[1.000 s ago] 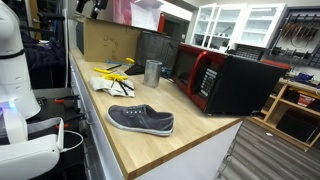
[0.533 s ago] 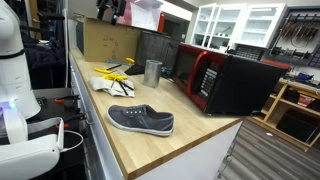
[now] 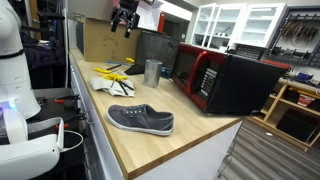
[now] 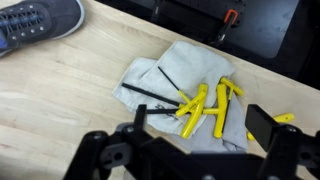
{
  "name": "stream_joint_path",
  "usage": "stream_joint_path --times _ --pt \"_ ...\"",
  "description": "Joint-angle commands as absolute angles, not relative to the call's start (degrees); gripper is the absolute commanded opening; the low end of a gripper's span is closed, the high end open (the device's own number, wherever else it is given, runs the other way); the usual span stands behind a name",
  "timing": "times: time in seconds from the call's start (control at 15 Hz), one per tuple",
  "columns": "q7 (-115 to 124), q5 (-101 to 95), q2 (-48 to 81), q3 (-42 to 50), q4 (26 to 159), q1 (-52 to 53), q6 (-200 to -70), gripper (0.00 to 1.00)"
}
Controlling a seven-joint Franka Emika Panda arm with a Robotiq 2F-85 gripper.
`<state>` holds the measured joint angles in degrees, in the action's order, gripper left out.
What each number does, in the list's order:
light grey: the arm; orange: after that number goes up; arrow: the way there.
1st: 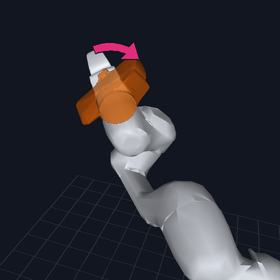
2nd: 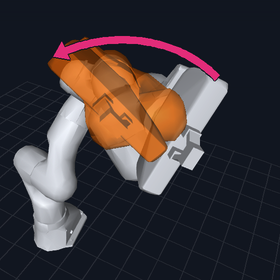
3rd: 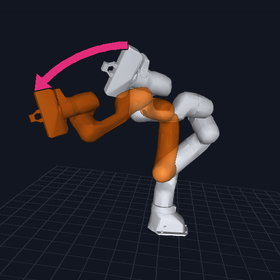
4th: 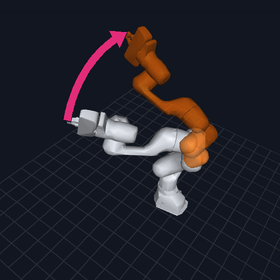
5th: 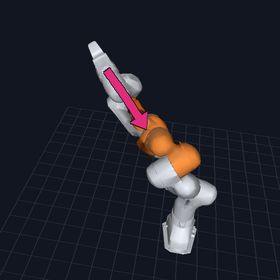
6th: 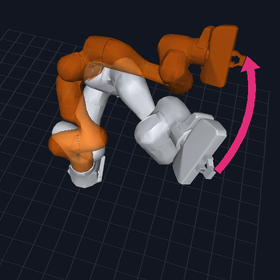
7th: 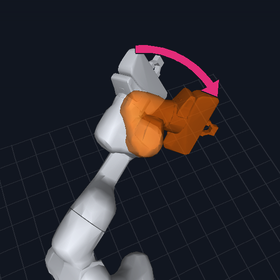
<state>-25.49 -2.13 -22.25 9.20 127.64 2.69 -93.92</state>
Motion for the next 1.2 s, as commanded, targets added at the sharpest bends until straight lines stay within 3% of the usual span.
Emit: stream_joint_path --times 0.0,1.13 --pt "-23.75 -2.98 -20.32 6.18 127.69 2.54 -99.98 1.00" --pt "-20.54 -1.00 -17.38 3.18 134.48 2.72 -110.82 1.00"
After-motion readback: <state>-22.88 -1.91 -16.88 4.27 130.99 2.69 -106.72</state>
